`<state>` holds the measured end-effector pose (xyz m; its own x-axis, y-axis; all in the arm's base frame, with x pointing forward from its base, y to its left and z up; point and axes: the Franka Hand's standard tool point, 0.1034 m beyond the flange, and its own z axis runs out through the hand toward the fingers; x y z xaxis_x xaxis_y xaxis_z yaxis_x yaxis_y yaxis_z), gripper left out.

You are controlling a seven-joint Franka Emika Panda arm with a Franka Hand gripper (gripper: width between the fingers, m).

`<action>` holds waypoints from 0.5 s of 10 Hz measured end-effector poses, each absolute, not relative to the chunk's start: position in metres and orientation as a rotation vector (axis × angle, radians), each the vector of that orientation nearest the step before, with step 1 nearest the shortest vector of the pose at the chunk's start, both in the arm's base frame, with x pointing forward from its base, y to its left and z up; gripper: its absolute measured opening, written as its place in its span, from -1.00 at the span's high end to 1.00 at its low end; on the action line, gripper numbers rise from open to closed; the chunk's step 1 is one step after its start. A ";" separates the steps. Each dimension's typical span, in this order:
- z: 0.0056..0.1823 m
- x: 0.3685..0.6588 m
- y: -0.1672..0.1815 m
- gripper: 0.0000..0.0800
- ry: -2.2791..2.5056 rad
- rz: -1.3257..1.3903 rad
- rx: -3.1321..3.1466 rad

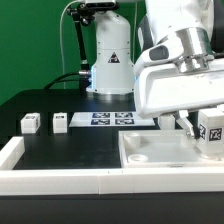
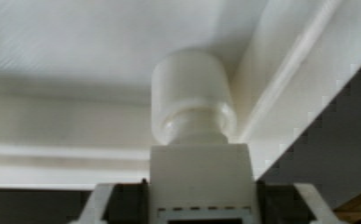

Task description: Assemble square table

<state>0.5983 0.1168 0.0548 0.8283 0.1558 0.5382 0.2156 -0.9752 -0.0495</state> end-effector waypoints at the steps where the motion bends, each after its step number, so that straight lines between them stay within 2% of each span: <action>1: 0.055 0.599 0.117 0.27 -0.295 -0.844 -2.899; 5: 0.054 0.599 0.116 0.27 -0.295 -0.833 -2.902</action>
Offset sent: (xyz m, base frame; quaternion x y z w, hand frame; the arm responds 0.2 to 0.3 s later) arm -0.0066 -0.0003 -0.0113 -0.0112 0.0053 -0.0108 0.9999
